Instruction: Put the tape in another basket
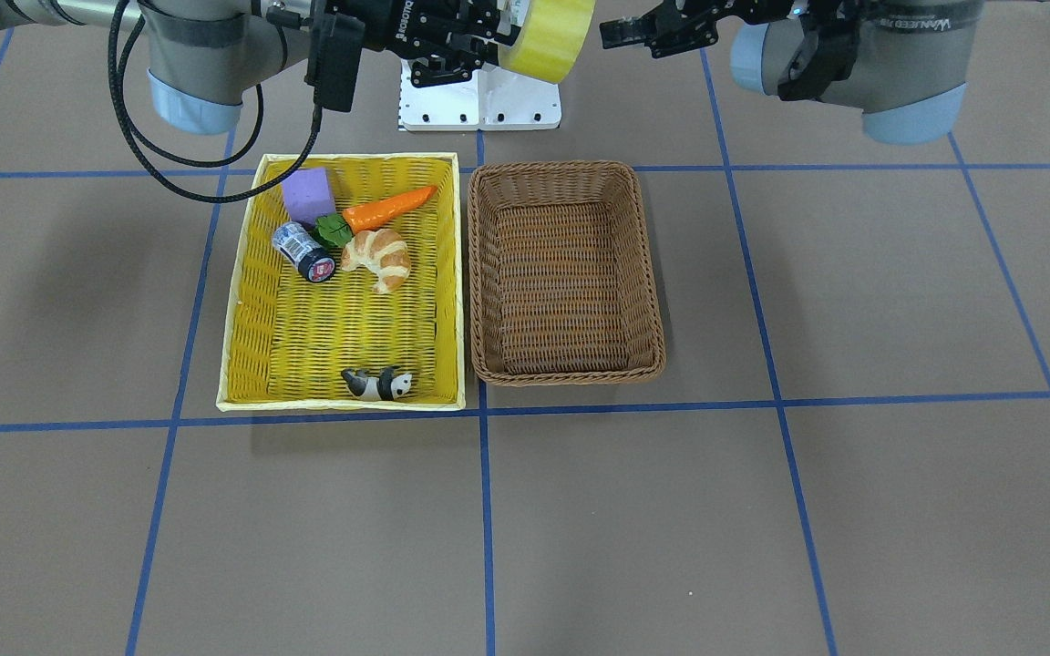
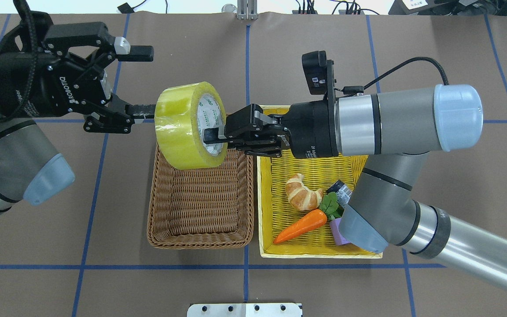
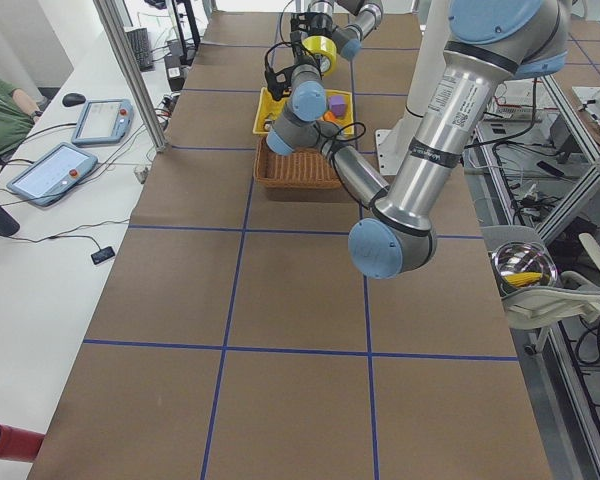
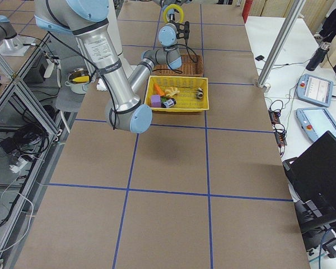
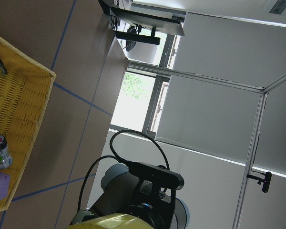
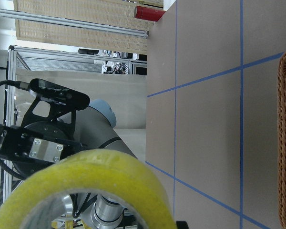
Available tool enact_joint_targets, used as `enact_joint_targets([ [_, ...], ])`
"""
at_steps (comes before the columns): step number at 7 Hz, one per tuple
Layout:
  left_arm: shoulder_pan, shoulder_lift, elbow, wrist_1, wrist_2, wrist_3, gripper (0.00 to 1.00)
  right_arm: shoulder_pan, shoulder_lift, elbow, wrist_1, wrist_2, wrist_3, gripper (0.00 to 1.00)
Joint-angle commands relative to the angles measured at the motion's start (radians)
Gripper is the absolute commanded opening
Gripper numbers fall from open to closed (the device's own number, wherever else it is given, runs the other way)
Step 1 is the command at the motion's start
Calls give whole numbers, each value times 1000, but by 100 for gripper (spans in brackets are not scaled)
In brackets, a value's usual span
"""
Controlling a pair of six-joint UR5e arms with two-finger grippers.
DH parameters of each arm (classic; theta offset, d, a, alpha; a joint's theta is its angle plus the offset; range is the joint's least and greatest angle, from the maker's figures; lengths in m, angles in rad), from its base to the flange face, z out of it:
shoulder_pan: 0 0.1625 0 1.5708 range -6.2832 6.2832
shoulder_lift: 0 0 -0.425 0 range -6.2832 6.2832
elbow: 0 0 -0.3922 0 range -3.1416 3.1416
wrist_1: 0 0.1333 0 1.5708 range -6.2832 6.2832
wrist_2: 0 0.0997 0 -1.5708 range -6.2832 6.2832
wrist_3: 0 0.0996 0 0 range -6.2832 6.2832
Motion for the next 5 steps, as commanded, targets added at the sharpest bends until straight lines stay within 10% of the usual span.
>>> enact_joint_targets([
  [1, 8, 0, -8, 0, 3, -7, 97, -1, -1, 0, 0, 1, 0, 0],
  [5, 67, -7, -6, 0, 6, -4, 97, -2, -1, 0, 1, 1, 0, 0],
])
